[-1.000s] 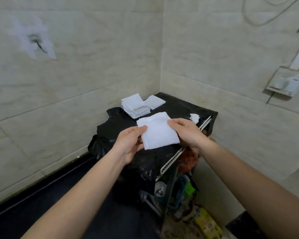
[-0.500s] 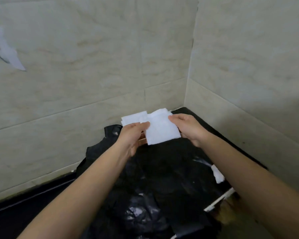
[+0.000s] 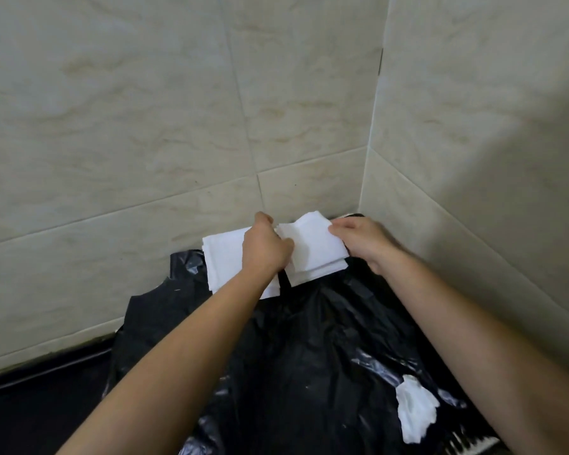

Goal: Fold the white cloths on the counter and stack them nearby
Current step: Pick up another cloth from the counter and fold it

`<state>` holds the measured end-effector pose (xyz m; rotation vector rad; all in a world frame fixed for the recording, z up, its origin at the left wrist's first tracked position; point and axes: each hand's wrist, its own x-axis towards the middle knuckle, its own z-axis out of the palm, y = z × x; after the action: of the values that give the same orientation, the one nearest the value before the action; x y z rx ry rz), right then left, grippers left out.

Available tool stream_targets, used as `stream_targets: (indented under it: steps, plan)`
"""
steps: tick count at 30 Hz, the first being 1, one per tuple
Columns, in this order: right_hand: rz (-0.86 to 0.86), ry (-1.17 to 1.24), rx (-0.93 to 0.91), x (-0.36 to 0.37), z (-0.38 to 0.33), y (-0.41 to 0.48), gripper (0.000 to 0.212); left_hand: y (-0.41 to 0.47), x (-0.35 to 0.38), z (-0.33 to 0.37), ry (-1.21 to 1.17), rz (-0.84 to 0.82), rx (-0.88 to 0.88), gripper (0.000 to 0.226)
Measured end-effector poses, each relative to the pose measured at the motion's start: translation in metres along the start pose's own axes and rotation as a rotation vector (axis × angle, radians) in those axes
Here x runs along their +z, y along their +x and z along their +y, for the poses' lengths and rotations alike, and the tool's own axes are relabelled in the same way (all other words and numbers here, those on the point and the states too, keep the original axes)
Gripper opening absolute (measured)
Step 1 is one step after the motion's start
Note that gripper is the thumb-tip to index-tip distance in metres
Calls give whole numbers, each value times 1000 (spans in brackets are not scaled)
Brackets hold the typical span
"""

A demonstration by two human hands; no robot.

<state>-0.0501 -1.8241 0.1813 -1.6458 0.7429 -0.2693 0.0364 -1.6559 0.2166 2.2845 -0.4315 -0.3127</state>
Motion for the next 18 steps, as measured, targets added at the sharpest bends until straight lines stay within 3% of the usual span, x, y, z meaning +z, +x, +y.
stream_targets:
  steps: [4,8,11,13,15,18]
  plan:
    - [-24,-228,-66,6,13,10,25,3,2,-3,269,39,78,40]
    - [-14,-583,-242,-7,9,5,32,-2,1,-5,435,59,327,31]
    - [105,-892,-430,-12,7,0,31,-6,7,-11,818,-45,482,34]
    - [40,-1001,-546,-8,11,-1,41,-6,11,-20,1027,-82,501,36]
    - [-102,-1121,-544,-1,18,2,50,-8,13,-29,1121,-97,504,39]
    - [-200,-1277,-401,5,29,5,54,-10,16,-37,1231,-108,551,46]
